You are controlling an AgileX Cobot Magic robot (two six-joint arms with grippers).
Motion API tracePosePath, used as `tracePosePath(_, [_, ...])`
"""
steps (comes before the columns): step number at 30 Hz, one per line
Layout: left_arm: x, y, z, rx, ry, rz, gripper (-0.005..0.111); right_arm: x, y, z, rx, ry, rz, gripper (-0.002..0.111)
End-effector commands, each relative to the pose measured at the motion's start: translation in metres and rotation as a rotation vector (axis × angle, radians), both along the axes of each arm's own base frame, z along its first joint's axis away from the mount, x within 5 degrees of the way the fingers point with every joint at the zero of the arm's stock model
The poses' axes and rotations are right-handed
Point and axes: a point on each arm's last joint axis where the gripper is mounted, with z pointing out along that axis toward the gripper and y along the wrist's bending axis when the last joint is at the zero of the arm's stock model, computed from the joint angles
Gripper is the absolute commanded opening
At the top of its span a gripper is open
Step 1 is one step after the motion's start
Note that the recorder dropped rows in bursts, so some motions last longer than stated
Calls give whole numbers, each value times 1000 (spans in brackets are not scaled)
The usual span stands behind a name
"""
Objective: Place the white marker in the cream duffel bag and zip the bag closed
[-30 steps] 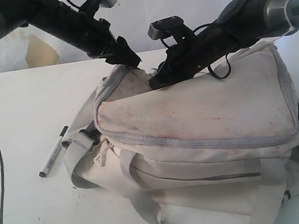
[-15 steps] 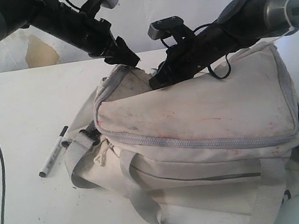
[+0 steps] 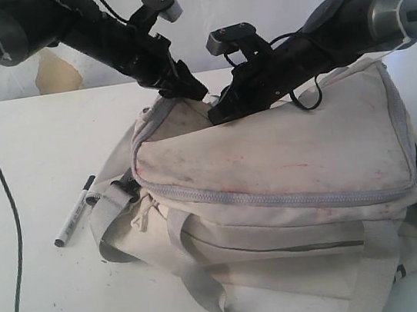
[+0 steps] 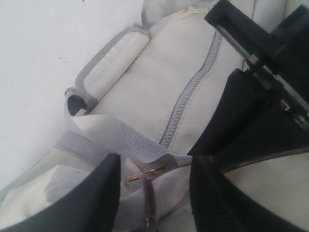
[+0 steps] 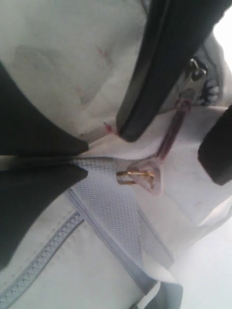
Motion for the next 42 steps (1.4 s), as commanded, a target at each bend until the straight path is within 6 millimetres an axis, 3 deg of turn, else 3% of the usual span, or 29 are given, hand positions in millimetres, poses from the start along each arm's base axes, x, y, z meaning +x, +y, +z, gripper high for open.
tracePosePath(1, [3, 3, 0, 51, -43, 3, 44, -1, -2, 5, 4, -1, 2, 0])
tracePosePath(10, [7, 1, -17, 40, 34, 66, 32, 0, -2, 5, 4, -3, 0, 0])
tracePosePath(12, [8, 1, -17, 30, 50, 99, 23, 0, -2, 5, 3, -4, -2, 0])
tracePosePath(15, [9, 0, -14, -3, 64, 125, 0, 1, -2, 5, 2, -10, -8, 0])
tracePosePath(25, [11, 0, -10, -106, 186, 247, 0, 3, -3, 4, -9, -29, -26, 0])
tracePosePath(33, [26, 29, -3, -272, 408, 471, 0, 4, -4, 4, -1, -17, -49, 0])
tracePosePath(42, [24, 37, -3, -286, 491, 456, 3, 4, -4, 4, 5, -4, -63, 0])
